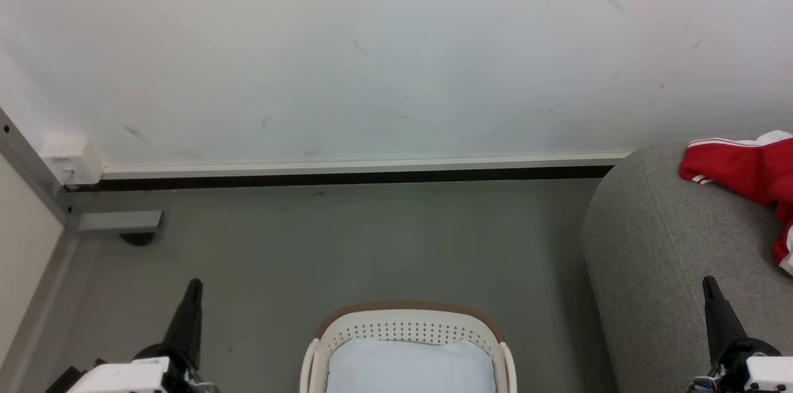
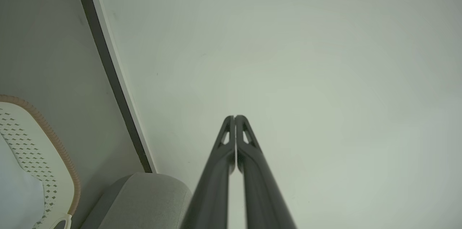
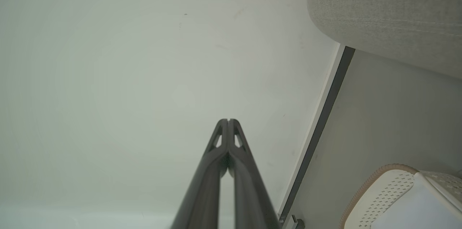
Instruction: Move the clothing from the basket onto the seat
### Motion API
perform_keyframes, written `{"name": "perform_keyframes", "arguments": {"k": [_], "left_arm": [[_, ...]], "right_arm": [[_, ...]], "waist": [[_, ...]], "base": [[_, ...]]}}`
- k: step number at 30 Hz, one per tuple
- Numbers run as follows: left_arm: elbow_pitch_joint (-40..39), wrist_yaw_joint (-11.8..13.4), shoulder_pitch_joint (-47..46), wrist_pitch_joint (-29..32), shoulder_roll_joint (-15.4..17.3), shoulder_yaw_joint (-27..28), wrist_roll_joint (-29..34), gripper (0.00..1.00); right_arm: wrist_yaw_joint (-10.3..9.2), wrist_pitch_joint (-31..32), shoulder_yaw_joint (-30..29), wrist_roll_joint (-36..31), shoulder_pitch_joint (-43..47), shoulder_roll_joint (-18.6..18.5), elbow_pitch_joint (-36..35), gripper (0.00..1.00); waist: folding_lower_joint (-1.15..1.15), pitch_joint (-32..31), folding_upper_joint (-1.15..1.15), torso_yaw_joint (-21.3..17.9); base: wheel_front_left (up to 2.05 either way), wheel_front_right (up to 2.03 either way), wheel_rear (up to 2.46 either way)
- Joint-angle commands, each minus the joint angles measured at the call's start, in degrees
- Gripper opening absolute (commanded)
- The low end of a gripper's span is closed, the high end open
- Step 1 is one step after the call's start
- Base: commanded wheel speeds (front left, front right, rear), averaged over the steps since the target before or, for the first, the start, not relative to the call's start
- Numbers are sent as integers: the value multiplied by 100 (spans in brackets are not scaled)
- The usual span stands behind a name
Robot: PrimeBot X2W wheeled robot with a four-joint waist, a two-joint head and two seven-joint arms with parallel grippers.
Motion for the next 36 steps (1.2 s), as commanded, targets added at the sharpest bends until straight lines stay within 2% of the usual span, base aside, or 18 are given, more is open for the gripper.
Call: {"name": "perform_keyframes", "arguments": {"k": [1,36], "left_arm": [[-16,-21,-52,22,23,13,-83,0],[-16,-21,-51,21,23,13,-84,0]], "right_arm": [[-12,16,-20,11,-68,-39,-26,0],[-12,16,-20,11,-68,-39,-26,0]], "waist": [[0,0,0,0],[0,0,0,0]], "base": [[0,0,0],[0,0,0]]}}
